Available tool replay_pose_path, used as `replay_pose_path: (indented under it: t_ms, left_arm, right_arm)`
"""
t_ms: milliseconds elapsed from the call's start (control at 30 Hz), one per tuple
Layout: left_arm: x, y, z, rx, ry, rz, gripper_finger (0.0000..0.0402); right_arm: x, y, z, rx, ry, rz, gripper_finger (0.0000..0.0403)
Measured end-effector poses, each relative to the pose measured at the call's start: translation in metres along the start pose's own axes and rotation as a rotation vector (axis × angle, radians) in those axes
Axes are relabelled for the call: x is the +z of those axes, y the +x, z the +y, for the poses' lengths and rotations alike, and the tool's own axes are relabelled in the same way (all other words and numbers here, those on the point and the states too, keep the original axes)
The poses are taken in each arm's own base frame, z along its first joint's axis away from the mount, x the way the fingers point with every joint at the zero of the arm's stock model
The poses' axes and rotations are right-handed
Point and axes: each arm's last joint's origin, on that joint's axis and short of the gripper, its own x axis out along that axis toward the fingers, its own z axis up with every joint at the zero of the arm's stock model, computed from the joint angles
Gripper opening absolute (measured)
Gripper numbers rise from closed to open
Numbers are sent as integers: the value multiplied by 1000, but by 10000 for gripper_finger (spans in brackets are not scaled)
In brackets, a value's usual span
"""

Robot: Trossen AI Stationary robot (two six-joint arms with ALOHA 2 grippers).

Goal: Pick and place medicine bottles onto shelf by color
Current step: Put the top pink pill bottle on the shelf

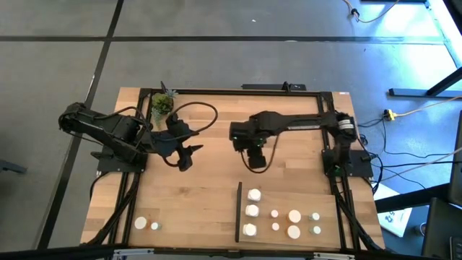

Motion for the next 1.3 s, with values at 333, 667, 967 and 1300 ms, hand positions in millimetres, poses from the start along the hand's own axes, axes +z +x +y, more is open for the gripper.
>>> replay_pose_path:
  t_ms: [333,667,967,1300]
  left_arm:
    - [0,0,0,-4,0,2,210]
    - [-1,-1,-2,-12,8,2,210]
    - [-2,-4,-5,-29,19,2,210]
    - [-2,-4,-5,-29,19,1,210]
  right_arm:
    - [-29,-61,57,32,177,-66,113]
    - [-53,-78,115,60,307,2,118]
    - [-66,-57,151,52,350,67,119]
    - [-65,-11,161,186,362,54,120]
